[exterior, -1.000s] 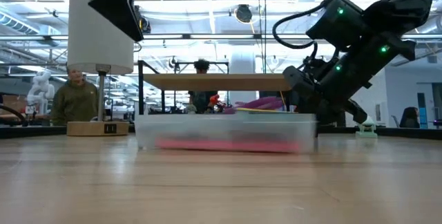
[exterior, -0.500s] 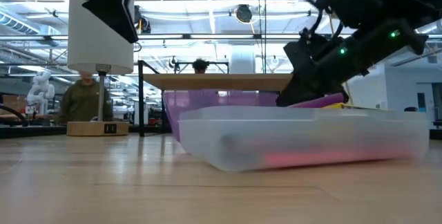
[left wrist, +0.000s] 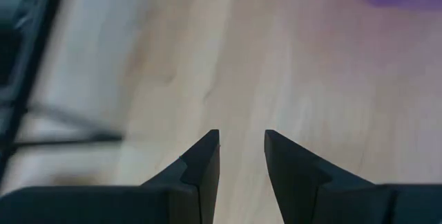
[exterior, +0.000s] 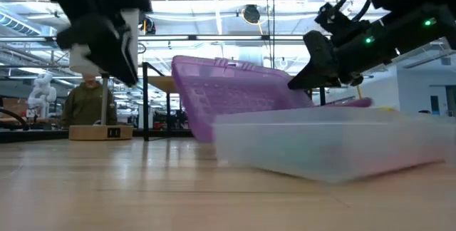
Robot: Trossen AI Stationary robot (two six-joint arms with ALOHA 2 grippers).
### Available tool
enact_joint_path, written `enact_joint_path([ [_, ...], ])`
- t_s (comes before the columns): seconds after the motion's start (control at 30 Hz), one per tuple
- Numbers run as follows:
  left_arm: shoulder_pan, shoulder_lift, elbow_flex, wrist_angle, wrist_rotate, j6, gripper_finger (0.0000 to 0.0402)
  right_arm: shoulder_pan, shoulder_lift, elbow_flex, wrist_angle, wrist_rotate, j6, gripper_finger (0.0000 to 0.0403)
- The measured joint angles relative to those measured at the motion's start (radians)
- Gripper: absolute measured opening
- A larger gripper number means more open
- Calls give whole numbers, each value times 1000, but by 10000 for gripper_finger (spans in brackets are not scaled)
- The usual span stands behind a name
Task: Pack school essentials
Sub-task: Close the supply box
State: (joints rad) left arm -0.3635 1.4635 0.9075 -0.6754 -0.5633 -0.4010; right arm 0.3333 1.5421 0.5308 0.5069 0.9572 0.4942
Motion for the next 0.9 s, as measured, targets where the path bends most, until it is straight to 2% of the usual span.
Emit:
enact_joint_path([
  [0.2, 37, 0, -209, 539, 75, 333, 120, 23, 0, 0, -1, 17, -46, 7],
  [0.3, 66, 11, -278, 795, 165, 424, 120, 23, 0, 0, -2, 18, -47, 7],
  [0.37, 84, 21, -298, 907, 239, 450, 120, 23, 0, 0, -1, 31, -50, 7],
  [0.63, 103, 84, -297, 1110, 369, 469, 120, 15, 0, 0, 12, 60, -62, 25],
  [0.9, 100, 104, -259, 1132, 394, 511, 120, 28, -52, 0, 25, 60, -102, 118],
])
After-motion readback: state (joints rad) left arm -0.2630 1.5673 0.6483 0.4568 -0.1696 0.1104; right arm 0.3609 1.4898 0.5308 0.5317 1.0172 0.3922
